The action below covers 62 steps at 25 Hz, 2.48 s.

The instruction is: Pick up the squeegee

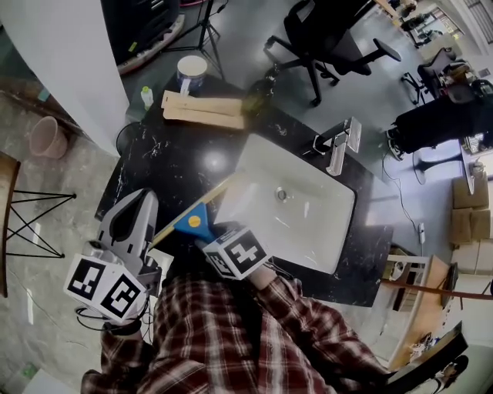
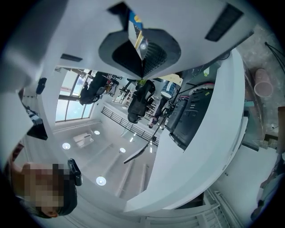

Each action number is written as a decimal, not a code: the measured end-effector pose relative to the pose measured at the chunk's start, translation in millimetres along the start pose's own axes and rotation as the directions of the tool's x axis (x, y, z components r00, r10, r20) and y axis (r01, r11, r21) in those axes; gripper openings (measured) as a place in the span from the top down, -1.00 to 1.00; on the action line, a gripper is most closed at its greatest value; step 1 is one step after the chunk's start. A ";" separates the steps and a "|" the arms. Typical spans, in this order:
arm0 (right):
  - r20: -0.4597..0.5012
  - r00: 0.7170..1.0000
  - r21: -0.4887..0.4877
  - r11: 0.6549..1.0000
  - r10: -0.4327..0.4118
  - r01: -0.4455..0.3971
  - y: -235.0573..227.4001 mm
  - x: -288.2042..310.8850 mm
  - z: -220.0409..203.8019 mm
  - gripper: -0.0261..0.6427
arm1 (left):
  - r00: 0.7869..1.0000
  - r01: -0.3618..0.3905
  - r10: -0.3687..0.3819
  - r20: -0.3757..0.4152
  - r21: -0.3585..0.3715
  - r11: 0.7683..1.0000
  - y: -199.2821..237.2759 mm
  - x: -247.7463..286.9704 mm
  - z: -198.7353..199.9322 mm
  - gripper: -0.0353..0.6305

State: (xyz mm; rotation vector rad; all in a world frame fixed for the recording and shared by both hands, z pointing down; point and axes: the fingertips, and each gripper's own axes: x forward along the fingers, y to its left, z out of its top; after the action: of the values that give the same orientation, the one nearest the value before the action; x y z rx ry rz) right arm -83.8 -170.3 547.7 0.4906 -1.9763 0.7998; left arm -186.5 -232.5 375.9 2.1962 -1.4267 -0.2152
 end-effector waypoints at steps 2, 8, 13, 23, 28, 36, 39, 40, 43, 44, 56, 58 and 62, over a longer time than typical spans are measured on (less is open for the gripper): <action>0.035 0.999 0.019 0.999 0.025 -0.025 0.8 -5.5 7.5 0.51 | 1.000 -0.008 0.008 0.003 0.011 1.000 1.9 -0.5 4.7 0.86; 0.162 0.987 0.069 0.998 0.003 -0.014 -19.3 -34.6 33.2 0.51 | 1.000 0.005 -0.005 0.000 0.047 0.999 -2.2 6.7 17.2 0.86; 0.262 0.961 0.095 0.993 -0.089 0.066 -50.5 -72.3 48.7 0.51 | 0.999 0.040 -0.040 -0.005 0.079 0.996 -14.9 20.4 30.3 0.86; 0.498 0.806 0.184 0.947 -0.321 0.264 -92.4 -194.7 58.4 0.51 | 0.995 0.103 -0.103 -0.009 0.107 0.989 -25.7 53.1 46.8 0.86; 0.636 0.670 0.251 0.924 -0.382 0.288 -98.9 -257.4 56.6 0.51 | 0.985 0.172 -0.167 -0.051 0.114 0.979 -51.9 75.0 39.3 0.86; 0.779 0.466 0.325 0.906 -0.419 0.271 -92.4 -318.4 36.7 0.51 | 0.947 0.305 -0.288 -0.140 0.120 0.945 -105.8 104.9 11.7 0.86; 0.796 0.420 0.353 0.898 -0.436 0.263 -90.2 -331.5 29.3 0.51 | 0.933 0.342 -0.321 -0.164 0.124 0.931 -122.2 109.7 4.9 0.86; 0.799 0.412 0.356 0.897 -0.438 0.263 -90.1 -333.5 27.6 0.51 | 0.929 0.351 -0.329 -0.169 0.124 0.928 -127.0 110.8 3.0 0.86; 0.802 0.399 0.363 0.893 -0.445 0.266 -91.5 -335.7 23.8 0.51 | 0.920 0.372 -0.348 -0.181 0.124 0.920 -137.7 113.5 -1.8 0.86; 0.803 0.396 0.365 0.892 -0.446 0.267 -92.1 -336.1 22.8 0.51 | 0.918 0.377 -0.352 -0.185 0.124 0.918 -139.8 114.1 -3.2 0.86; 0.809 0.394 0.351 0.896 -0.436 0.271 -95.5 -334.2 23.4 0.51 | 0.921 0.371 -0.346 -0.177 0.130 0.920 -141.8 112.6 -4.3 0.86; 0.810 0.395 0.348 0.898 -0.433 0.270 -95.1 -333.7 24.2 0.51 | 0.922 0.369 -0.345 -0.175 0.130 0.920 -141.1 111.7 -3.9 0.86; 0.809 0.396 0.349 0.897 -0.434 0.271 -93.8 -334.5 24.1 0.51 | 0.922 0.367 -0.343 -0.177 0.126 0.922 -141.0 109.0 -4.0 0.86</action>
State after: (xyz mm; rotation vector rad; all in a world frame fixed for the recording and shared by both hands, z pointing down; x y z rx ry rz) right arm 126.5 -246.6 280.9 1.6593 -2.5686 0.4212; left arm -23.4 -283.1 324.8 2.5336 -0.9818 -0.0578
